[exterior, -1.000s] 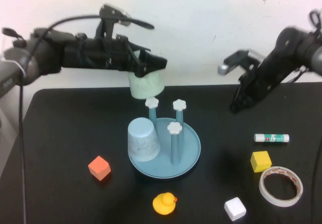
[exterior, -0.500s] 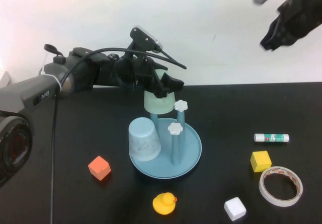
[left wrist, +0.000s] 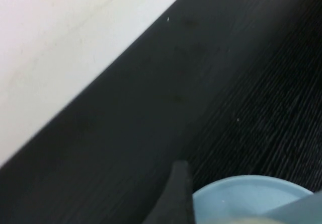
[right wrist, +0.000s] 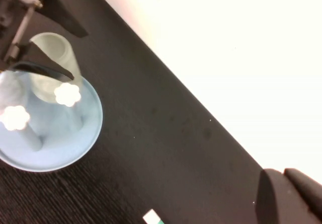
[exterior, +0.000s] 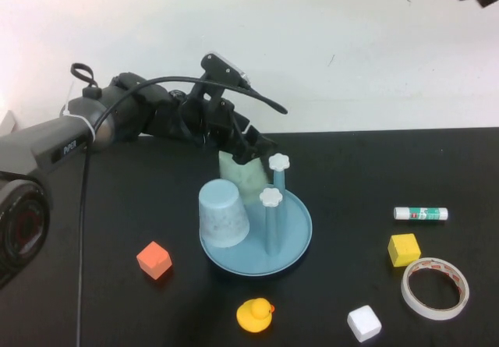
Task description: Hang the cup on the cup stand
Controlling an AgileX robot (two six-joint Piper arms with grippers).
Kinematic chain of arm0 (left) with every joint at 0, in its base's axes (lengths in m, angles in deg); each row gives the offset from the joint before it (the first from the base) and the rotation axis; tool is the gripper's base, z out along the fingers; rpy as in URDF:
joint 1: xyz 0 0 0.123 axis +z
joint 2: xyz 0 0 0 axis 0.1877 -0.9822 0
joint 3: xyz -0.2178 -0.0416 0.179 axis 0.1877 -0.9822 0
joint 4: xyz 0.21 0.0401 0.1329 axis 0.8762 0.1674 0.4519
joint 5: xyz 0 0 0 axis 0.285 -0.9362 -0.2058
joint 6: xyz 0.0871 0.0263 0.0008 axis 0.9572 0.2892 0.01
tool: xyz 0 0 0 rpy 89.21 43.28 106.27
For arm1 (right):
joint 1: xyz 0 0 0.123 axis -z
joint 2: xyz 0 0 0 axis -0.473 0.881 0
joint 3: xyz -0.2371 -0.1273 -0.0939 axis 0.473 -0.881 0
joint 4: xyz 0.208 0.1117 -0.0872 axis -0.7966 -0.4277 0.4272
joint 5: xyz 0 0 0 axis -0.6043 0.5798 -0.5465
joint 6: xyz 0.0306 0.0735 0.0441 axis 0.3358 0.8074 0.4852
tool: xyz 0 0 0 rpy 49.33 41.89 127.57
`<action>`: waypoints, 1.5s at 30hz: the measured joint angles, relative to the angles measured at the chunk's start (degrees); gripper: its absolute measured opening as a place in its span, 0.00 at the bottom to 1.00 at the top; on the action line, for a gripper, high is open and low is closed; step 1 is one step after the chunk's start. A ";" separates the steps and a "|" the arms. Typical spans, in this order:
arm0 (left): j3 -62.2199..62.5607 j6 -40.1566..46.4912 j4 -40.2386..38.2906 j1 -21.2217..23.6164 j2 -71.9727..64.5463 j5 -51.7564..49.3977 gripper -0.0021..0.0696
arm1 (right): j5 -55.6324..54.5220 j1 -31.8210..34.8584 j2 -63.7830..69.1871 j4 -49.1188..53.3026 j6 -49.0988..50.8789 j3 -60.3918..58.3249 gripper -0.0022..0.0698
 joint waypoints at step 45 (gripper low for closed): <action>-21.09 -28.69 38.62 15.35 63.87 3.18 0.03 | -38.85 0.00 -74.45 3.31 -0.86 -90.15 0.03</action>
